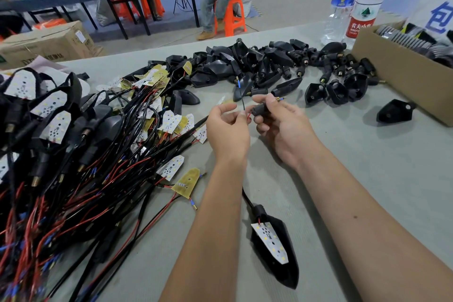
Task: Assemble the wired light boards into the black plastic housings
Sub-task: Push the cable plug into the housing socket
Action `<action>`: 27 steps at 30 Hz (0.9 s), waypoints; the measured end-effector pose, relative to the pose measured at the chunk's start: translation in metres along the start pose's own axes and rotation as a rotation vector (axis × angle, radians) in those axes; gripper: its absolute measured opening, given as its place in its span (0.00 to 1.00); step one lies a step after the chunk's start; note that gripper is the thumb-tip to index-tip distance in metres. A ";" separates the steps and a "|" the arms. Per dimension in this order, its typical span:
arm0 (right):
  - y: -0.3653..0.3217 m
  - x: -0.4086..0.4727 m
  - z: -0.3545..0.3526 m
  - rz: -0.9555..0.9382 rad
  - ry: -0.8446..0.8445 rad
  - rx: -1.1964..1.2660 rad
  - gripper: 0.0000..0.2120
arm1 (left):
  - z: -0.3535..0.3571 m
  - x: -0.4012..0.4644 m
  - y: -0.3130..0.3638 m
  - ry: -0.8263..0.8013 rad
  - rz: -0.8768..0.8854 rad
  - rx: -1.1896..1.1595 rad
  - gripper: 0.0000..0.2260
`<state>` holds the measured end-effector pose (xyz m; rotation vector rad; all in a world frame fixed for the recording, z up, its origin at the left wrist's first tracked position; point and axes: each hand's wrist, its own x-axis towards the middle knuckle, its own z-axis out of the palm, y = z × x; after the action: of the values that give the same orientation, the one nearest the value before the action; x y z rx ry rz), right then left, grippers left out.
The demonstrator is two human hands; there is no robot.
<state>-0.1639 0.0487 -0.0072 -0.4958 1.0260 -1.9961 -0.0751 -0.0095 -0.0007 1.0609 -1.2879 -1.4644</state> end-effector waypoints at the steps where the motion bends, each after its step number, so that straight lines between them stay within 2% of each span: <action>1: 0.001 0.000 0.001 0.003 0.001 -0.024 0.17 | 0.000 -0.001 0.001 -0.012 0.001 0.018 0.08; 3: 0.003 0.000 0.003 0.013 0.022 -0.056 0.24 | -0.001 -0.002 0.002 -0.020 0.003 0.046 0.10; 5: 0.003 0.001 0.004 -0.029 0.066 -0.134 0.26 | -0.002 -0.003 0.005 -0.042 -0.009 0.064 0.12; 9: 0.003 0.000 0.001 -0.115 0.149 -0.358 0.23 | -0.007 -0.001 0.017 -0.096 -0.043 0.021 0.16; 12: 0.005 0.000 0.003 -0.151 0.187 -0.403 0.23 | -0.017 0.002 0.027 -0.147 -0.025 -0.077 0.08; 15: 0.006 0.000 0.004 -0.165 0.198 -0.392 0.21 | -0.024 0.007 0.032 -0.214 0.012 -0.116 0.05; 20: 0.009 -0.002 0.003 -0.216 0.107 -0.528 0.18 | -0.024 0.006 0.028 -0.237 0.004 0.049 0.09; 27: 0.010 -0.002 0.003 -0.240 0.083 -0.561 0.18 | -0.024 0.009 0.025 -0.096 0.044 -0.002 0.04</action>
<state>-0.1555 0.0457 -0.0131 -0.8718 1.6559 -1.9286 -0.0521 -0.0250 0.0212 0.9656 -1.3686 -1.4980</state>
